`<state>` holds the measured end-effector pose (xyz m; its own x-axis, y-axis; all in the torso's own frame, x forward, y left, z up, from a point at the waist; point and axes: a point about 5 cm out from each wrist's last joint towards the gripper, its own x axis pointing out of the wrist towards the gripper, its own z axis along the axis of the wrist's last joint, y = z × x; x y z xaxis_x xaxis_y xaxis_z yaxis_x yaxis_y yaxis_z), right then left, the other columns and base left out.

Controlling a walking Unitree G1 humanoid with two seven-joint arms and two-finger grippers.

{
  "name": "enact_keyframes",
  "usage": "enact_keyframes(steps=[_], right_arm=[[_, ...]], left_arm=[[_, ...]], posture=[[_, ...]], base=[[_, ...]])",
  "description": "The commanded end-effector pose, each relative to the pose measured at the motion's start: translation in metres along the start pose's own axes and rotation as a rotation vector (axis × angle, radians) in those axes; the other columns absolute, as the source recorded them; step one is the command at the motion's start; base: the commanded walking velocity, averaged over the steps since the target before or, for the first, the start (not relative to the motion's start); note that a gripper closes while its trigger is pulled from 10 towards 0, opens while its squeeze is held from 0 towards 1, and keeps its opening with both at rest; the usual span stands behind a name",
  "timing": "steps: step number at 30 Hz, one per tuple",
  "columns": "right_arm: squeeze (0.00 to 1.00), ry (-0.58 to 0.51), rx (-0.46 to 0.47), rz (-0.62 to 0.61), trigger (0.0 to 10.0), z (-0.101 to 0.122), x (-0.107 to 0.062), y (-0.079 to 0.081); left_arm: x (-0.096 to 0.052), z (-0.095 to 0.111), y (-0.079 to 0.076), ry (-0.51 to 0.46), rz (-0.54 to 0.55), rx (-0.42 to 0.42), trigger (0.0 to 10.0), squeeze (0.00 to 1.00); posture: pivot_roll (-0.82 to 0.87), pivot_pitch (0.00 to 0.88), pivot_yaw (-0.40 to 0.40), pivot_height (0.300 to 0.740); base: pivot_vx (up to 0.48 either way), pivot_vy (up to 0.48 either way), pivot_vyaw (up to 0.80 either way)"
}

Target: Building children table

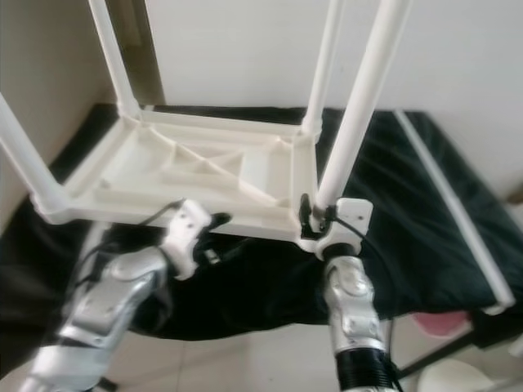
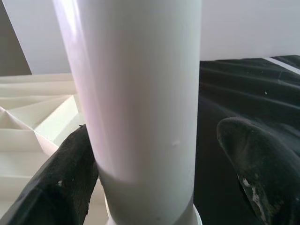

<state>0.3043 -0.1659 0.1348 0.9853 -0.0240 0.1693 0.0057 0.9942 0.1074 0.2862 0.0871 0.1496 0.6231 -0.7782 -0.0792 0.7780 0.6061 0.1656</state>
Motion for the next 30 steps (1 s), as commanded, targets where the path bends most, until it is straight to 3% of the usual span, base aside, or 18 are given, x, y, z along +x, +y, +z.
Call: enact_keyframes(steps=[1,7,19,30], right_arm=[[0.00,0.016,0.007,-0.007,10.0,-0.002,0.002,-0.003],[0.00,0.010,0.008,-0.009,10.0,0.000,0.005,-0.005],[0.00,0.002,-0.039,0.042,10.0,0.006,0.006,-0.012],[0.00,0.002,-0.053,0.057,10.0,0.004,0.004,-0.014]], left_arm=[[0.000,0.003,-0.001,-0.016,-0.014,0.016,10.0,0.00],[0.000,0.001,-0.005,0.018,-0.048,0.039,10.0,0.00],[-0.002,-0.001,-0.019,0.044,-0.128,-0.015,10.0,0.00],[0.004,-0.003,-0.017,0.062,-0.112,0.015,10.0,0.00]], posture=[[0.04,0.000,-0.071,0.740],[0.04,0.000,-0.063,0.740],[0.02,0.036,-0.057,0.740],[0.01,0.007,-0.056,0.740]], base=[[0.000,0.000,0.00],[0.000,0.000,0.00],[0.000,0.000,0.00],[0.000,0.000,0.00]])
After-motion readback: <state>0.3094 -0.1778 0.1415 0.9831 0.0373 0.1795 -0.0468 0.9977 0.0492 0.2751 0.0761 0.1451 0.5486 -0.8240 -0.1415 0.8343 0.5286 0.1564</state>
